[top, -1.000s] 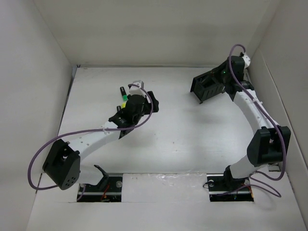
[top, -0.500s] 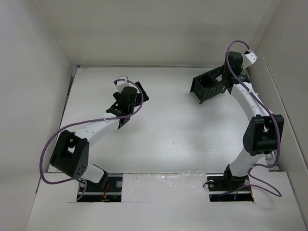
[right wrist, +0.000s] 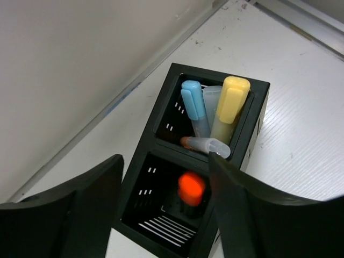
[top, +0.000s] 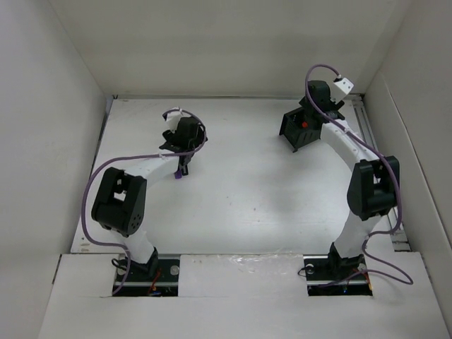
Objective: Sort the stationery into containers
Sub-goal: Place the pen in the storage box, then pick up the pen from the center of the board.
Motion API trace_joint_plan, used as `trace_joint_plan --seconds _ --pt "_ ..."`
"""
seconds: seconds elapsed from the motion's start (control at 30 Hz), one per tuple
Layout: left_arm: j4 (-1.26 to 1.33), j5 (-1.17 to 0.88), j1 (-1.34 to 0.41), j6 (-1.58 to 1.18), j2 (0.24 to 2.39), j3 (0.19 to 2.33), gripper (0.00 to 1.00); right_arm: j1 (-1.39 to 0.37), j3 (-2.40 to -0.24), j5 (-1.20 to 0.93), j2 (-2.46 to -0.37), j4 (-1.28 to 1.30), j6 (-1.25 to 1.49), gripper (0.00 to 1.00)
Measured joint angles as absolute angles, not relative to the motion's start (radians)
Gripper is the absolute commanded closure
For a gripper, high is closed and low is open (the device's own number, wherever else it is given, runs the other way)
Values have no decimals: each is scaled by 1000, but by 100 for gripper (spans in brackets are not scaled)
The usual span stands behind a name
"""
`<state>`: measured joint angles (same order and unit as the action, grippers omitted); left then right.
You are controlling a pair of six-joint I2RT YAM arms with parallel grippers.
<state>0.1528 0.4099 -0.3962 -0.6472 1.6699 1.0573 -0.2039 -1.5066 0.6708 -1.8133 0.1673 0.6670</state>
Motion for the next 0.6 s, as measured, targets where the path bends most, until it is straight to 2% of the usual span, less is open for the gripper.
trace_joint_plan --seconds 0.07,0.3,0.6 --pt "143 417 -398 -643 1689 1068 32 -206 -1507 678 -1813 165 672 24" --pt "97 448 -384 -633 1791 1124 33 -232 -1474 658 -1766 164 685 24" --pt "83 390 -265 -614 1904 1212 36 -333 -1389 628 -1617 120 712 26"
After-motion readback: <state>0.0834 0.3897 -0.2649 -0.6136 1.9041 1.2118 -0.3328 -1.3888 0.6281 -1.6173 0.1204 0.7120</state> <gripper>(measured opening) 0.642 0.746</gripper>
